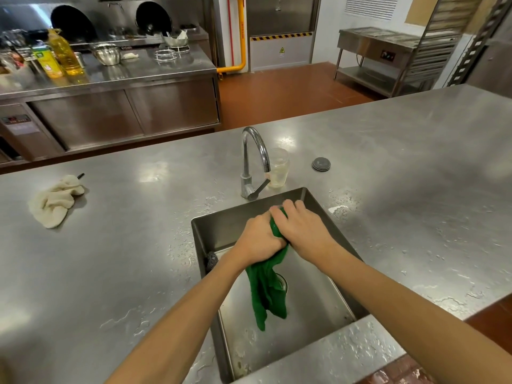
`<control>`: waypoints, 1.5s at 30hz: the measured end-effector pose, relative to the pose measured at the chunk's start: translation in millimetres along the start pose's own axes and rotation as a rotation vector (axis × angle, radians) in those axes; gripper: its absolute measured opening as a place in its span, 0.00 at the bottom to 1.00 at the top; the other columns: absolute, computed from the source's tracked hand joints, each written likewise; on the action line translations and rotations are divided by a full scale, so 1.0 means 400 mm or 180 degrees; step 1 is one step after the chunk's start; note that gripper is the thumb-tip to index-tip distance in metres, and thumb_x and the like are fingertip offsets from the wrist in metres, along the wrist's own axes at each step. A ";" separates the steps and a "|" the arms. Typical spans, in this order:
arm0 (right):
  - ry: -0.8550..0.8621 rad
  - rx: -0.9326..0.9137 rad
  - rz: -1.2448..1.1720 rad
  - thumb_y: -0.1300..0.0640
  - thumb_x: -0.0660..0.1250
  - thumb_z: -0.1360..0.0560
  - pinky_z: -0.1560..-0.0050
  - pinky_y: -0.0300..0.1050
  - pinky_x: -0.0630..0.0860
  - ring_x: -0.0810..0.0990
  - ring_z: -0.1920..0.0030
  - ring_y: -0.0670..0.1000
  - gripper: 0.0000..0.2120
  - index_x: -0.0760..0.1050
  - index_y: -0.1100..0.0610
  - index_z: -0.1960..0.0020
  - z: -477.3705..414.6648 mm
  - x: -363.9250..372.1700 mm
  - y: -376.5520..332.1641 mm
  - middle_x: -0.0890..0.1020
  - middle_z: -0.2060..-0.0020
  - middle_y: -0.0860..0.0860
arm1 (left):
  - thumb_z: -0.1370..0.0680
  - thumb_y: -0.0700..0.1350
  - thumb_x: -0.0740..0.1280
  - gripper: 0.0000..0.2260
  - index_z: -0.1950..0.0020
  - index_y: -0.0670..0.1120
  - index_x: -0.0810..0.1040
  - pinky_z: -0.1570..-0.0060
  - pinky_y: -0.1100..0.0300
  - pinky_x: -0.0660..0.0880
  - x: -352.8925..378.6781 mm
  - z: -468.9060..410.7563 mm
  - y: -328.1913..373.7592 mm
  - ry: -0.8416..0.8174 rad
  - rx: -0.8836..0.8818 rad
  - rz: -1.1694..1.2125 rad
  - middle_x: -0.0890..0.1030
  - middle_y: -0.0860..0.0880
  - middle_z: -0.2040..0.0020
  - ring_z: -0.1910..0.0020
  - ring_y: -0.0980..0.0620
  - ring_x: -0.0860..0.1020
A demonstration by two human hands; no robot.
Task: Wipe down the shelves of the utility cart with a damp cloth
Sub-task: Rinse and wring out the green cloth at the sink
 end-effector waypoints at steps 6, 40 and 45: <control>-0.0819 -0.0133 -0.0493 0.53 0.68 0.28 0.63 0.49 0.68 0.81 0.55 0.61 0.17 0.68 0.60 0.44 -0.010 0.001 -0.006 0.77 0.51 0.58 | 0.32 0.45 0.66 0.07 0.56 0.47 0.72 0.59 0.55 0.74 0.013 0.000 -0.027 -0.0382 -0.0177 -0.0535 0.78 0.50 0.61 0.61 0.48 0.77; -0.1092 0.0902 -0.3101 0.58 0.71 0.41 0.68 0.41 0.74 0.79 0.71 0.45 0.05 0.75 0.53 0.73 -0.087 -0.027 0.017 0.79 0.75 0.48 | 0.32 0.27 0.67 0.13 0.58 0.44 0.79 0.59 0.51 0.80 -0.059 -0.066 0.039 0.1865 -0.1648 0.3313 0.81 0.42 0.59 0.59 0.45 0.80; -0.1337 0.1084 -0.4393 0.70 0.69 0.45 0.70 0.40 0.68 0.74 0.71 0.50 0.07 0.75 0.60 0.75 -0.081 -0.019 0.009 0.76 0.75 0.54 | 0.33 0.23 0.64 0.11 0.59 0.37 0.76 0.62 0.50 0.79 -0.079 -0.086 0.039 0.1455 -0.1096 0.2874 0.79 0.40 0.62 0.63 0.46 0.79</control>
Point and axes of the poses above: each hand's wrist, its own z-axis away from the middle knuckle, its own x-axis out of the palm, y = z × x, the point moved 3 cm from there along -z, towards the middle knuckle
